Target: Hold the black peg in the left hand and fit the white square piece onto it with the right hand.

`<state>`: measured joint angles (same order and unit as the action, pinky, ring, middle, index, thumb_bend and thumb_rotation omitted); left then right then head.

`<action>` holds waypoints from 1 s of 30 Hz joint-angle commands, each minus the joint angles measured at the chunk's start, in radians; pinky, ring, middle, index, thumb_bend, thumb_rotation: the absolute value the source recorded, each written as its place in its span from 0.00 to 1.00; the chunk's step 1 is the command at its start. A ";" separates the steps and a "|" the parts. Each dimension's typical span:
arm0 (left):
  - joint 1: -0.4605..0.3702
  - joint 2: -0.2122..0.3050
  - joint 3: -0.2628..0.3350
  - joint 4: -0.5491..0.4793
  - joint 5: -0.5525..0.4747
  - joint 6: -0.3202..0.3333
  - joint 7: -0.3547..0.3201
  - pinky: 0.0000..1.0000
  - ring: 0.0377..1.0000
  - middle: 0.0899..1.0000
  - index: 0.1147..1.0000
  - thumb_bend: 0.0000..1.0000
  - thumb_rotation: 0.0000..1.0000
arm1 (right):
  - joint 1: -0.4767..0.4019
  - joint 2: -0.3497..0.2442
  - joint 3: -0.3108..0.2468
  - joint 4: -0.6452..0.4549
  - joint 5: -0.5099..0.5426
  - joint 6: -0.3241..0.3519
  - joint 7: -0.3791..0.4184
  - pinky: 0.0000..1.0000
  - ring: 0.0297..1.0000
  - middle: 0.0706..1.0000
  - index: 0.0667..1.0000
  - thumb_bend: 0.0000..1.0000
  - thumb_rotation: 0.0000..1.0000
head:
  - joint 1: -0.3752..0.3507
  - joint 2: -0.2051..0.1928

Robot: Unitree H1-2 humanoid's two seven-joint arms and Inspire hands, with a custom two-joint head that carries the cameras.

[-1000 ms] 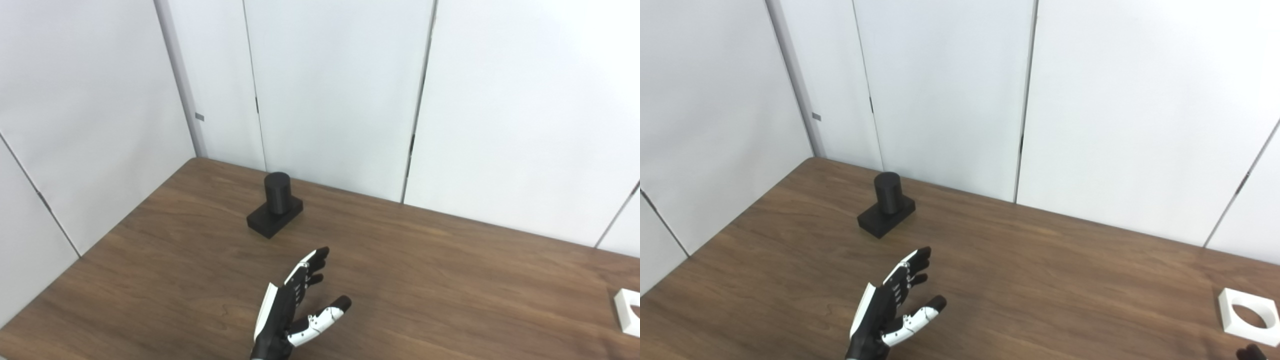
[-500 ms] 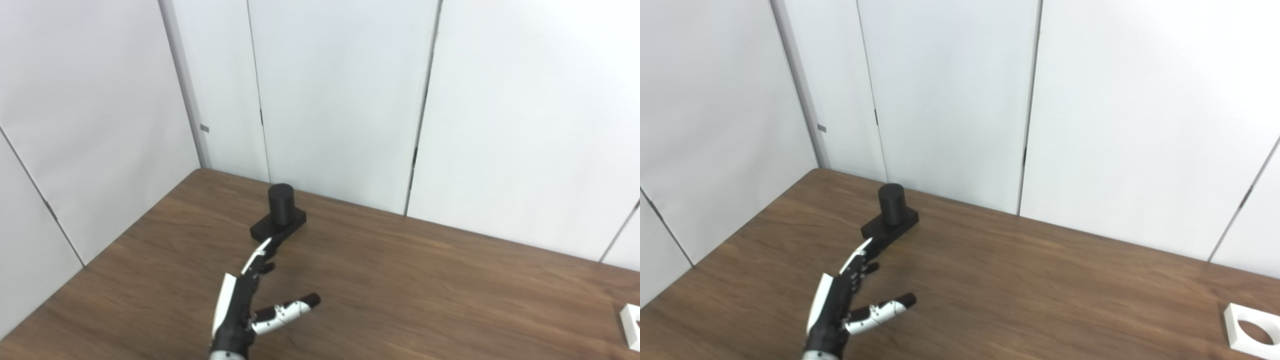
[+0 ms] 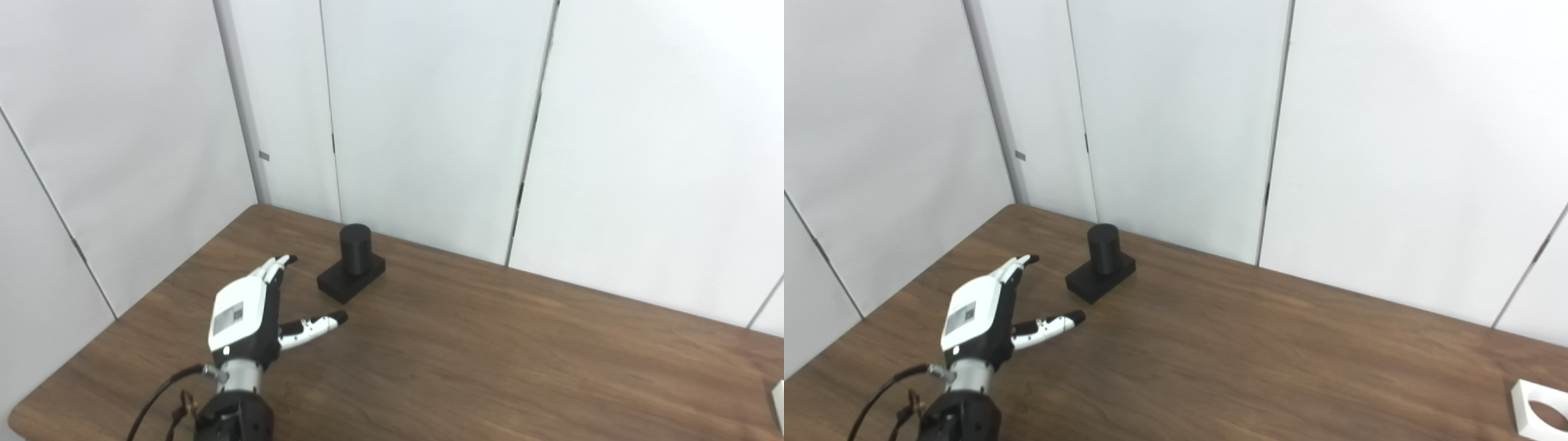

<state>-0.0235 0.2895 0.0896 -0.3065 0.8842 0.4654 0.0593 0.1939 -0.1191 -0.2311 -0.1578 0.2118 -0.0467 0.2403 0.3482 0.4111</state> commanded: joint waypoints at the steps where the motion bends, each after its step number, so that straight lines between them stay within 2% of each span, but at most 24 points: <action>1: -0.034 0.025 0.004 0.004 0.019 -0.001 0.001 0.78 0.90 0.90 0.84 1.00 0.63 | 0.060 -0.006 0.011 -0.010 0.004 -0.022 -0.010 1.00 1.00 1.00 1.00 0.71 0.96 | 0.001 0.000; 5: -0.070 0.042 -0.001 0.049 0.035 0.002 -0.035 0.81 0.91 0.90 0.83 1.00 0.65 | 0.062 -0.001 0.013 -0.020 -0.007 -0.010 -0.022 1.00 1.00 0.99 1.00 0.73 0.97 | 0.002 -0.003; 9: -0.108 0.056 -0.009 0.107 0.054 0.002 -0.052 0.91 0.92 0.90 0.83 1.00 0.63 | 0.064 -0.004 0.018 -0.020 -0.009 -0.014 -0.023 1.00 1.00 0.99 1.00 0.73 0.98 | -0.006 -0.004; 18: -0.195 0.078 -0.040 0.263 0.026 0.000 -0.048 0.92 0.92 0.90 0.81 1.00 0.62 | 0.071 -0.003 0.025 -0.036 -0.010 -0.007 -0.039 0.98 1.00 0.97 1.00 0.71 1.00 | -0.025 0.010; 23: -0.239 0.071 -0.032 0.318 -0.006 0.003 -0.046 0.92 0.92 0.90 0.81 1.00 0.63 | 0.074 -0.003 0.025 -0.042 -0.005 -0.013 -0.045 0.97 1.00 0.97 1.00 0.64 1.00 | -0.031 0.015; 30: -0.298 0.093 -0.060 0.412 -0.003 0.001 -0.033 0.92 0.92 0.90 0.82 1.00 0.61 | 0.076 0.003 0.030 -0.042 -0.012 -0.018 -0.058 0.92 0.97 0.94 0.98 0.66 0.99 | -0.039 0.016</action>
<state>-0.2699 0.3449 0.0301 0.1064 0.8741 0.4672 -0.0051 0.1984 -0.1175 -0.2127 -0.1683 0.2009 -0.0420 0.1871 0.3083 0.4264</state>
